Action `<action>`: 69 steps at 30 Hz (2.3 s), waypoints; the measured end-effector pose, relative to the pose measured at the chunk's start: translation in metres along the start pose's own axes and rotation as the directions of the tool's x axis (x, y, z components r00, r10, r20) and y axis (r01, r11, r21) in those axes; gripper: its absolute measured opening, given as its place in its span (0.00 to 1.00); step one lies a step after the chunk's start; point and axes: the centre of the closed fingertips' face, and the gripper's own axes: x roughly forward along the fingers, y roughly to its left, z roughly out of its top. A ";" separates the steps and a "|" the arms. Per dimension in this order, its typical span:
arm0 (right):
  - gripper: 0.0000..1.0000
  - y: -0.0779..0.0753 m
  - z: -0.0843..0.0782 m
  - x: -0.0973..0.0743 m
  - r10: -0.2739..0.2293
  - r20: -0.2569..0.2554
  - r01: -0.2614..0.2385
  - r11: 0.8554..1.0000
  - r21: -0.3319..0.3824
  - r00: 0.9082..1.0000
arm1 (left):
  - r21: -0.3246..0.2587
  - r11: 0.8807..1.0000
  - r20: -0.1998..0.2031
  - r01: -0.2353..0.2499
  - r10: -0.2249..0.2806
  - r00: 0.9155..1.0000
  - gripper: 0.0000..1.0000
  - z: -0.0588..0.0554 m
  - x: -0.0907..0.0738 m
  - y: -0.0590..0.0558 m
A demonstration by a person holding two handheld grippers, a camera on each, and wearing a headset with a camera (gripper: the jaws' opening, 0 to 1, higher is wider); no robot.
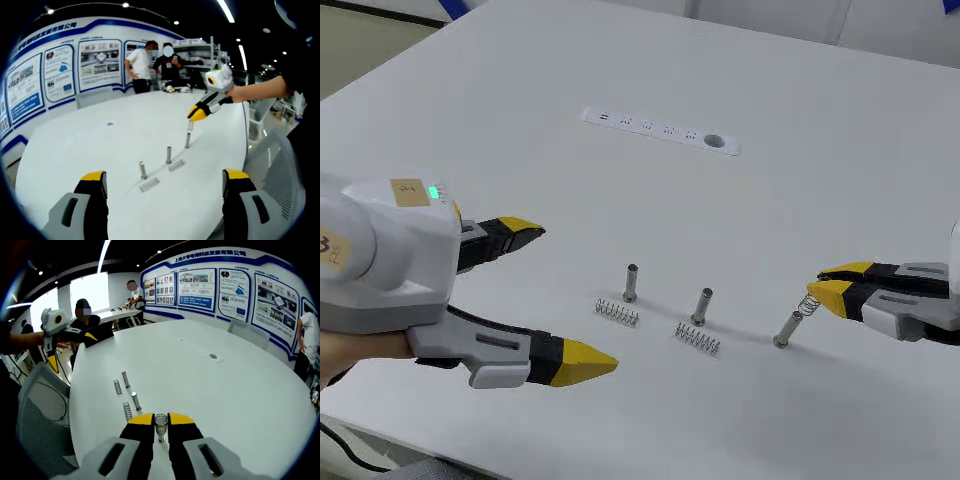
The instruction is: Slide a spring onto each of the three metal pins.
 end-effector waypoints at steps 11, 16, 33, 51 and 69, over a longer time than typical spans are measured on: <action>0.10 0.003 -0.003 0.007 0.014 -0.025 -0.015 1.000 -0.028 1.000 | -0.013 1.000 -0.009 -0.007 0.006 1.000 0.99 -0.003 0.002 0.001; 0.10 0.003 -0.008 0.010 0.016 -0.041 -0.017 0.999 -0.032 0.999 | -0.019 1.000 -0.007 -0.011 0.011 1.000 0.99 -0.004 0.000 0.001; 0.11 0.006 -0.032 0.027 0.020 -0.088 -0.022 0.999 -0.027 0.996 | -0.064 0.997 0.007 -0.044 0.045 0.999 0.98 -0.006 -0.013 0.011; 0.11 0.006 -0.046 0.039 0.030 -0.112 -0.035 0.999 -0.037 0.993 | -0.068 0.996 -0.008 -0.051 0.051 0.999 0.97 -0.011 -0.016 0.009; 0.11 0.009 -0.050 0.045 0.031 -0.114 -0.035 0.999 -0.032 0.993 | -0.065 0.997 -0.017 -0.047 0.046 0.999 0.96 -0.012 -0.018 0.002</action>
